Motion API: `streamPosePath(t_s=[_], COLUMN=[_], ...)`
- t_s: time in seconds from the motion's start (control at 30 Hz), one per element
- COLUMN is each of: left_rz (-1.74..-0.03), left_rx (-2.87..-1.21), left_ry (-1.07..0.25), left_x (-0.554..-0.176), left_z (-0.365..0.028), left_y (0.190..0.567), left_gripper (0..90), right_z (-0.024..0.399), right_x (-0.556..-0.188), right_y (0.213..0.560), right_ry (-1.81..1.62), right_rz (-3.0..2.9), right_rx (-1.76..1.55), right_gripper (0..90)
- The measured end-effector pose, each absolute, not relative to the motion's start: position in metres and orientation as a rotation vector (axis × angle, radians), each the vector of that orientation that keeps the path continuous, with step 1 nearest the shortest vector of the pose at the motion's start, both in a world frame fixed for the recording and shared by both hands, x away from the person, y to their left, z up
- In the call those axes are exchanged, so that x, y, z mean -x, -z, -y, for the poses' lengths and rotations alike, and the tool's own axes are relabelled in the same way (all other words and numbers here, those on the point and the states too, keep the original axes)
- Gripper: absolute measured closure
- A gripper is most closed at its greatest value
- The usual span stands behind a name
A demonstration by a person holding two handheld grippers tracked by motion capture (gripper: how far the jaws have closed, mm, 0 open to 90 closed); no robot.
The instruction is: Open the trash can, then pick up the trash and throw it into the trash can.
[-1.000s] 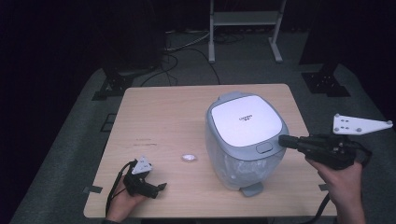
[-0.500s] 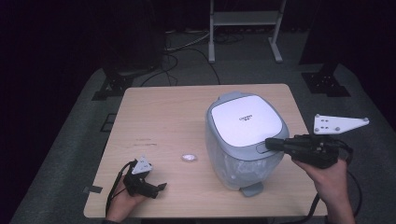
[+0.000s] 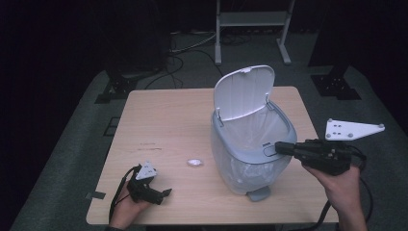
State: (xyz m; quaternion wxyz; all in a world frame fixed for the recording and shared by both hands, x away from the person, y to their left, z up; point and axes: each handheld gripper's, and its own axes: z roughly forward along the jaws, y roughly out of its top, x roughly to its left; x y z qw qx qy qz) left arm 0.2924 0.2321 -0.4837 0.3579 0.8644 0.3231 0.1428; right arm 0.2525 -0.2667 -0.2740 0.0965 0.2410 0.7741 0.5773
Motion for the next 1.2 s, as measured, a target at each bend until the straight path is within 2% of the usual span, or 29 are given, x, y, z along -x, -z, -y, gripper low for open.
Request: streamPosePath(t_s=[0.07, 0.37, 0.83, 0.93, 1.17, 1.2], left_rz=[-0.834, -0.834, -0.833, -0.833, -0.833, -0.833], left_rx=[-2.230, -2.230, -2.231, -2.230, -2.231, -2.231], left_ry=[-0.368, -0.368, -0.368, -0.368, -0.368, -0.368], left_x=[-0.292, -0.292, -0.292, -0.292, -0.292, -0.292], left_z=[-0.232, -0.232, -0.232, -0.232, -0.232, -0.232], left_y=[0.484, 0.484, 0.484, 0.484, 0.484, 0.484], left_gripper=[0.0, 0.0, 0.0, 0.0, 0.0, 0.0], right_z=[0.274, 0.297, 0.322, 0.330, 0.339, 0.339], right_x=[-0.250, -0.244, -0.236, -0.237, -0.239, -0.239], right_y=[0.273, 0.271, 0.290, 0.300, 0.319, 0.319], right_ry=[-1.704, -1.677, -1.556, -1.519, -1.442, -1.442], right_rz=[-2.262, -2.183, -2.133, -2.120, -2.107, -2.107], right_rx=[-0.731, -0.810, -0.937, -0.989, -1.063, -1.063], right_gripper=[89.4, 75.8, 57.3, 47.7, 32.7, 32.7])
